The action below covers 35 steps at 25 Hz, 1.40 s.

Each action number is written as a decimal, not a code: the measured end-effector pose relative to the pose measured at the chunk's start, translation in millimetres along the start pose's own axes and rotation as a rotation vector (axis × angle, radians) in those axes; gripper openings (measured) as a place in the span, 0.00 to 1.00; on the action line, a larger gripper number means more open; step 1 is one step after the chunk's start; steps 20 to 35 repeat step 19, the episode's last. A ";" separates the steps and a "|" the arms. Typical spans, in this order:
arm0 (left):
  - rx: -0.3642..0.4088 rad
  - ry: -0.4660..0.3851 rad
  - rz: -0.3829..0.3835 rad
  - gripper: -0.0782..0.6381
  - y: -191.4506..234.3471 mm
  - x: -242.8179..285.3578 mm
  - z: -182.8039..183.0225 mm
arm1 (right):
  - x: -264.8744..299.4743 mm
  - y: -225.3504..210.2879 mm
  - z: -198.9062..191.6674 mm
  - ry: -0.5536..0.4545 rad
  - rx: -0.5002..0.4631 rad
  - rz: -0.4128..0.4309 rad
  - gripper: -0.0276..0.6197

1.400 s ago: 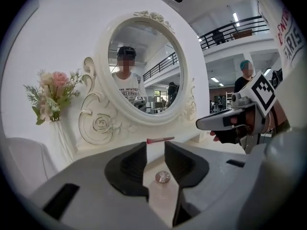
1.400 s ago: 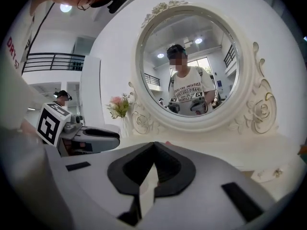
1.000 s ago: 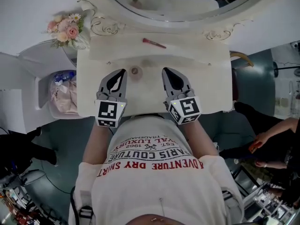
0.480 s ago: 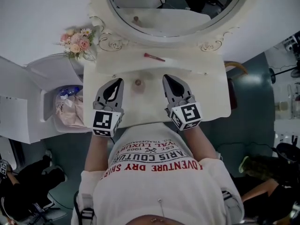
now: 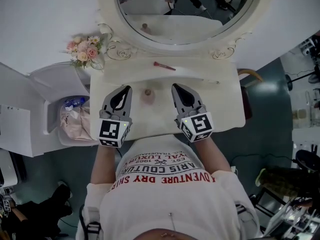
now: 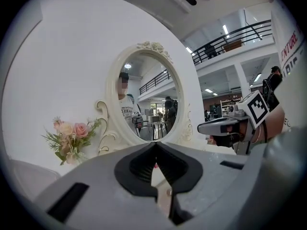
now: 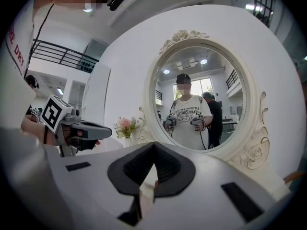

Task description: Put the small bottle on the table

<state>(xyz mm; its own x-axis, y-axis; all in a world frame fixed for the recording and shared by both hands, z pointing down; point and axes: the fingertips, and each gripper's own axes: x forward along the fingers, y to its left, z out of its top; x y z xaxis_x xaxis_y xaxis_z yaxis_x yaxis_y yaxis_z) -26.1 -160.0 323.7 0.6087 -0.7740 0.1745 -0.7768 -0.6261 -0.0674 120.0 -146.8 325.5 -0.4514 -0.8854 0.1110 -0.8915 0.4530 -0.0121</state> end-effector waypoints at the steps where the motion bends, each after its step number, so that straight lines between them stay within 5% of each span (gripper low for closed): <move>1: 0.001 0.001 -0.001 0.12 -0.5 0.4 -0.4 | 0.1 -0.5 -0.1 -0.001 0.001 -0.003 0.04; 35: -0.003 -0.016 -0.065 0.12 -7.2 9.2 -2.5 | 1.7 -5.5 -2.6 -0.016 0.021 -0.019 0.04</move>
